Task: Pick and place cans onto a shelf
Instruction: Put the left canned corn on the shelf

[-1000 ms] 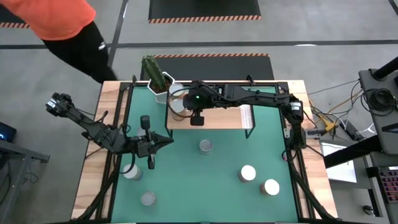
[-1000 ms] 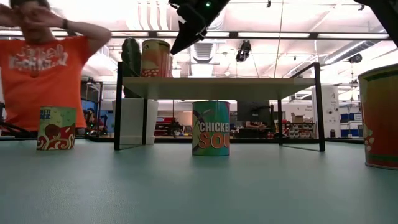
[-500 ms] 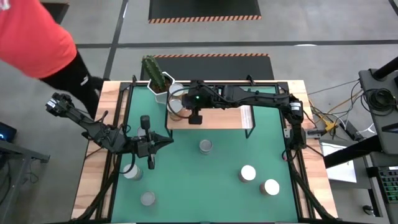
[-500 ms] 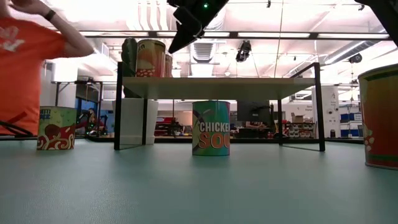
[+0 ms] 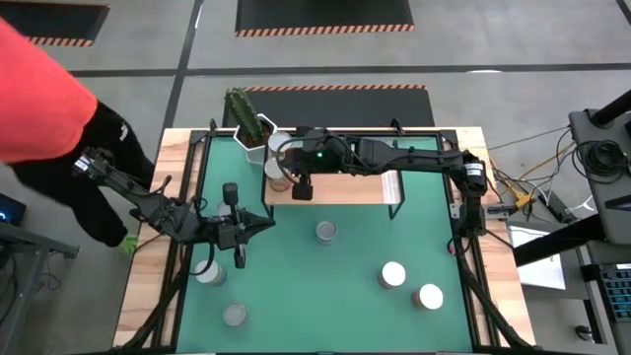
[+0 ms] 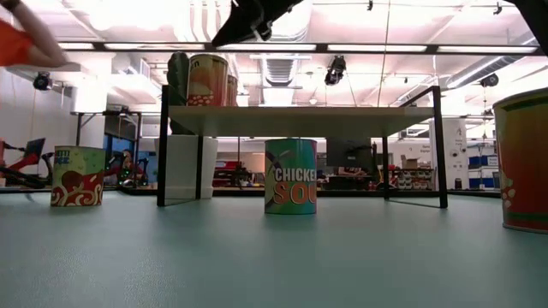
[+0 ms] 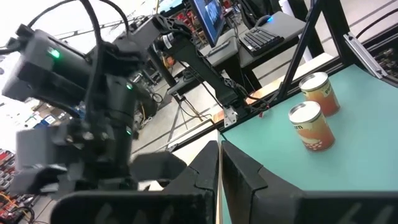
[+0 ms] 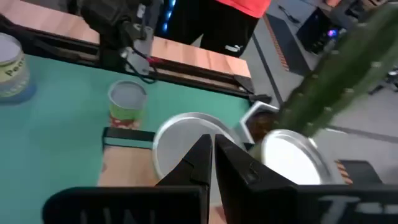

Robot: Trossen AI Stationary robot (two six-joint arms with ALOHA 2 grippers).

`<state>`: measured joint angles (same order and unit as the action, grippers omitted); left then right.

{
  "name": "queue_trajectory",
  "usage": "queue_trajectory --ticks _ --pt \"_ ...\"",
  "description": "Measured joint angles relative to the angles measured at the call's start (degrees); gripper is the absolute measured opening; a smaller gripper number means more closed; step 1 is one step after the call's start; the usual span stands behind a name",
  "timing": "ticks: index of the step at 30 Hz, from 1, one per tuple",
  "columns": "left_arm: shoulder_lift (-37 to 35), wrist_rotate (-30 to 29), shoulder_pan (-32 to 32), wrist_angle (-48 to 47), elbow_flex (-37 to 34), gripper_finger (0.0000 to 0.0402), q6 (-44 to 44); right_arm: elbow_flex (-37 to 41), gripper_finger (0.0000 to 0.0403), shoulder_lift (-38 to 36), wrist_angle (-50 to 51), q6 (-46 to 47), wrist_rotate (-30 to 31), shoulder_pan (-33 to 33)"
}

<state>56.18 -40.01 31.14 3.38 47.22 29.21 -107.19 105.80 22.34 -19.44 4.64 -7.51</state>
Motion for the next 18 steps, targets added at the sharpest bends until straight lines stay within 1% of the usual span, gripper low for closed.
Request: queue_trajectory --ticks 4,6,12,18 --pt "0.00 0.02 0.00 -0.09 0.00 0.0000 0.00 5.35 0.0009 0.01 -7.92 -0.11 -0.17 0.00" --pt "0.00 0.01 -0.01 -0.13 0.00 0.0000 0.00 7.17 0.0009 0.02 -10.22 -0.22 -0.17 -0.04" --pt "0.00 0.00 0.00 -0.17 0.00 0.0000 0.00 8.65 0.0009 -0.02 -11.11 -2.14 -0.27 -0.39" --pt "0.00 0.01 -0.02 -0.18 0.00 0.0000 0.01 7.57 0.0009 -0.16 -8.59 -4.50 -0.61 -0.37"
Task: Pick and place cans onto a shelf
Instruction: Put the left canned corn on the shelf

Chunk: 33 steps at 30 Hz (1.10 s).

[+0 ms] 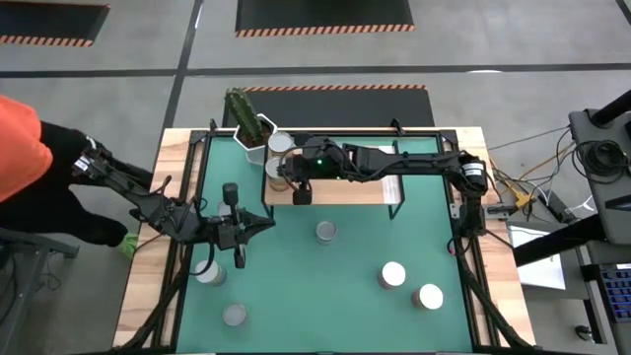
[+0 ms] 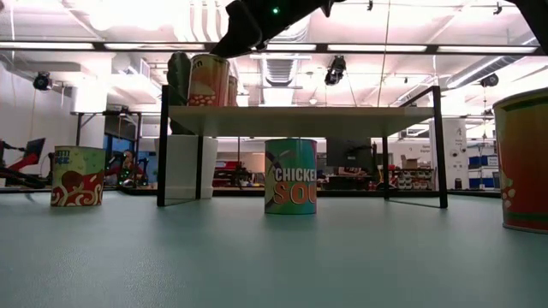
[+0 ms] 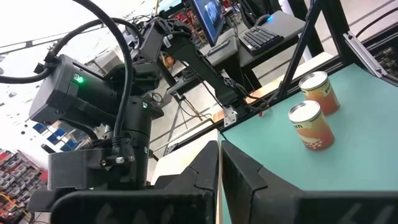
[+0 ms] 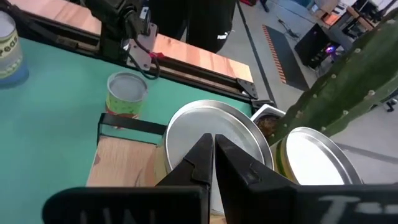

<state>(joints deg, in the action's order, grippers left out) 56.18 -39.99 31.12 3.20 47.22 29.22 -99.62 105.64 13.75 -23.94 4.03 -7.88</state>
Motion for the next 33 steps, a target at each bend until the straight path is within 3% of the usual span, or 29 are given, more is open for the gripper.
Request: queue_trajectory --ticks 7,21,26,33 --pt "0.00 0.00 0.01 0.00 0.00 0.0000 0.01 -0.89 0.0009 -0.92 3.70 -1.16 -0.06 0.00" --pt "0.00 0.01 0.00 0.11 -0.02 0.0000 0.00 -1.19 0.0009 -1.27 0.81 0.35 -0.19 0.00" --pt "0.00 0.01 -0.01 0.18 -0.02 0.0000 0.01 -1.24 0.0009 -0.87 0.09 1.35 -4.00 -0.02" --pt "0.00 0.01 0.01 0.22 -0.02 0.0000 0.01 -1.24 0.0009 0.96 -0.84 1.01 -4.04 -0.02"
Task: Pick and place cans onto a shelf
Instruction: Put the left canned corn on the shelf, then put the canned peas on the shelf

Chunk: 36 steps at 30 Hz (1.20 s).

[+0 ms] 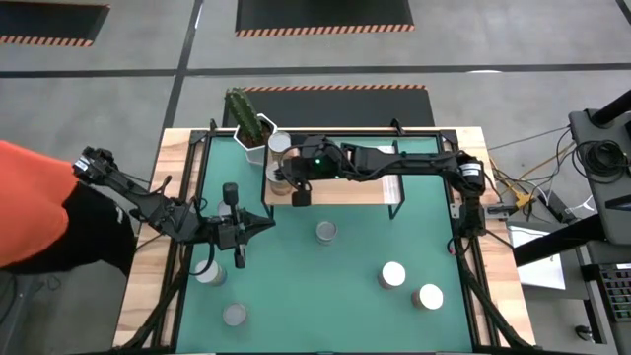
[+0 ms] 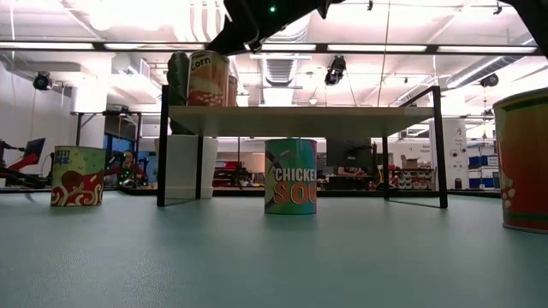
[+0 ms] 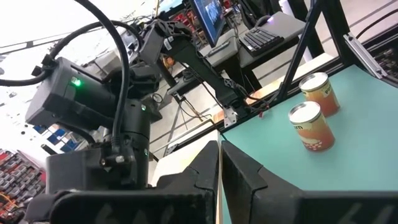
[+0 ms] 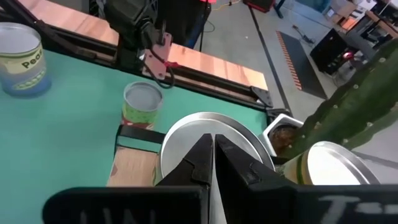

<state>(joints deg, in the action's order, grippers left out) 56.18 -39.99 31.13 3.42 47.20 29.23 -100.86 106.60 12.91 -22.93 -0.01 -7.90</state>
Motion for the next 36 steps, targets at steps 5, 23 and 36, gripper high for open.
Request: queue_trajectory --ticks 5,23,36 --pt "0.00 0.00 -0.01 -0.02 0.00 0.0000 0.00 0.00 0.0009 0.08 0.04 -0.23 0.00 -0.35" --pt "0.00 0.00 0.00 -0.08 0.00 0.0000 0.00 0.00 0.0009 0.03 0.15 -0.64 0.14 -1.14" --pt "0.00 0.02 -0.02 -0.11 0.00 0.0000 0.00 0.02 0.0009 -3.65 0.60 -0.64 0.13 -0.58"
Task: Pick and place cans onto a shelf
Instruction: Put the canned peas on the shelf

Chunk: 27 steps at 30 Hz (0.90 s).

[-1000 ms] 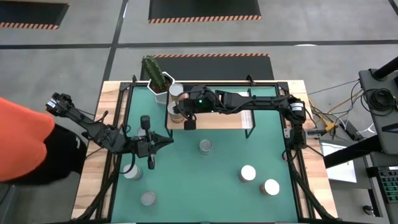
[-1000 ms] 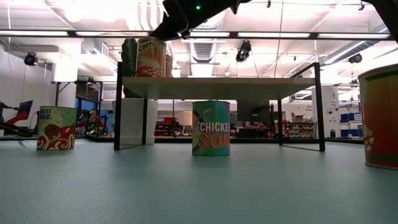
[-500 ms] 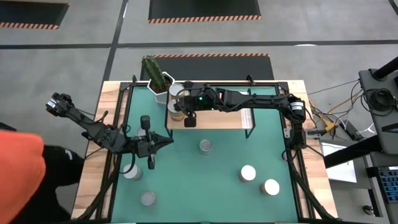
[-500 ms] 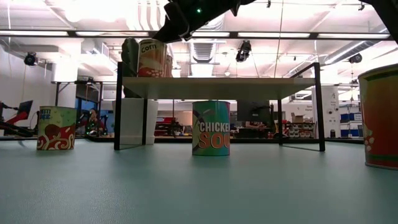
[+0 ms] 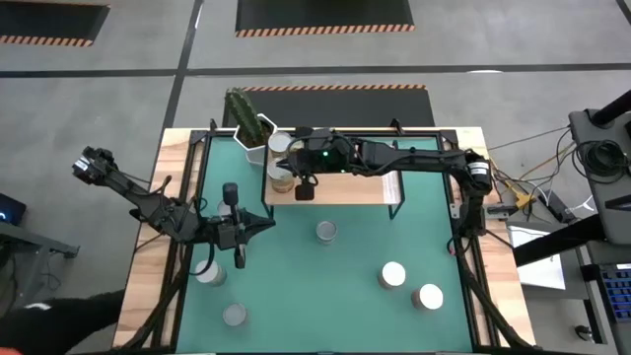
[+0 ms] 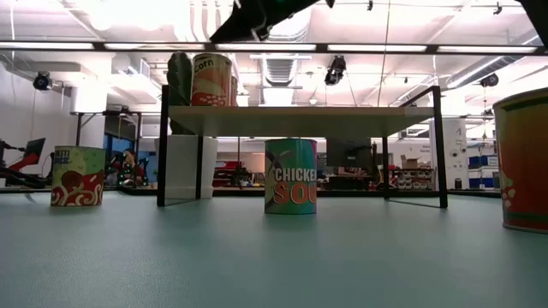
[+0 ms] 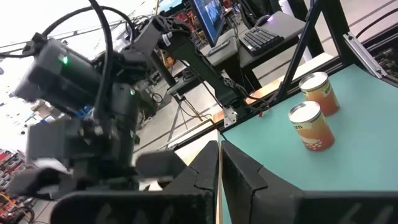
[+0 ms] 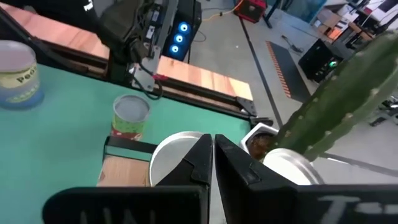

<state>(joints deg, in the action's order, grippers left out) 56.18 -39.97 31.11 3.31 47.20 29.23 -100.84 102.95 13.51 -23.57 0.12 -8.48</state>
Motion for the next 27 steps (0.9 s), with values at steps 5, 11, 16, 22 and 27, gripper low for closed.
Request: queue_trajectory --ticks 5,11,16,22,27 --pt "0.00 0.00 0.00 0.04 0.00 0.0000 -0.26 0.00 0.0009 -4.57 4.42 1.39 -0.09 1.59" --pt "0.00 0.00 0.02 0.36 0.00 0.0000 -1.28 1.26 0.0009 -10.28 12.66 5.15 -0.04 5.56" --pt "0.00 0.00 0.00 0.46 0.00 0.0000 -3.17 7.11 0.0009 -15.77 13.12 8.28 1.66 10.53" --pt "0.00 0.00 0.00 0.59 0.00 0.0000 -6.13 18.53 0.0009 -22.38 10.76 13.64 8.43 17.13" --pt "0.00 0.02 0.00 0.59 0.00 0.0000 -7.32 27.81 0.0009 -26.91 6.84 17.49 12.28 22.22"
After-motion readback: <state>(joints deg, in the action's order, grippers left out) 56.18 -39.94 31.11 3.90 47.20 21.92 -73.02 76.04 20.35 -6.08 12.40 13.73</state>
